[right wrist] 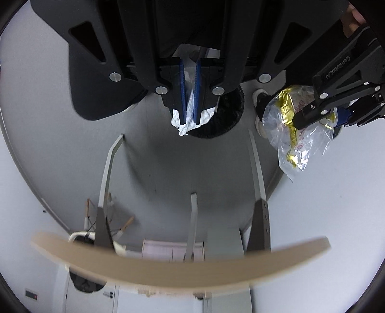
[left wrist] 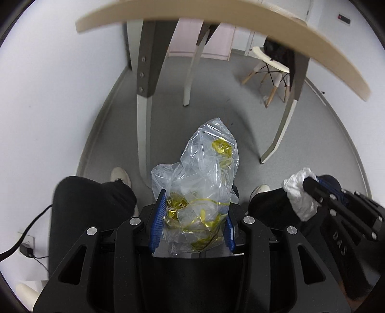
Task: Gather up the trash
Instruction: 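Lift the tissue and clear bag and carry both down over the bin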
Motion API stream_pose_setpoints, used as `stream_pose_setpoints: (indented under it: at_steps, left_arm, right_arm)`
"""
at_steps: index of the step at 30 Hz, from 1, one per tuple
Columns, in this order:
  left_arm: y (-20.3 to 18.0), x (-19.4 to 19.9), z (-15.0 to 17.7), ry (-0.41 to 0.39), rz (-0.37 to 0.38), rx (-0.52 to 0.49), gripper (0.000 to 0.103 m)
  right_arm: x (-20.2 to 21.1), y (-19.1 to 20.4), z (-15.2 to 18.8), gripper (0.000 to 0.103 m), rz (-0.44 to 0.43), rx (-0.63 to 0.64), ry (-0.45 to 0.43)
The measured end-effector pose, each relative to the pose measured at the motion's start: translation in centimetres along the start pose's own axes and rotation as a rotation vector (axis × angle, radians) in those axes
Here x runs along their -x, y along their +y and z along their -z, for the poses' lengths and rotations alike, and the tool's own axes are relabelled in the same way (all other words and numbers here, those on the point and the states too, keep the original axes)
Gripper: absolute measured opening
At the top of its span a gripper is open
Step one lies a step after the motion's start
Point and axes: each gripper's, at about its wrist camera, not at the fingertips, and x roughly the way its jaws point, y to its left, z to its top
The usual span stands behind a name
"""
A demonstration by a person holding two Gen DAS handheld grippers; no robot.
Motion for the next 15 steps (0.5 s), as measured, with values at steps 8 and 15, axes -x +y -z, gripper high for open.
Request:
stream_pose_setpoints:
  at_steps: [8, 15]
  left_arm:
    - [1.1, -5.7, -1.3, 0.020, 0.020, 0.033, 0.040]
    - [1.7, -10.5, -2.5, 0.059, 0.029, 0.050, 0.040]
  right_arm:
    - [-4.7, 0.8, -1.2, 0.005, 0.011, 0.003, 0.050]
    - [-9.7, 0.0, -2.2, 0.005, -0.003, -0.020, 0.093]
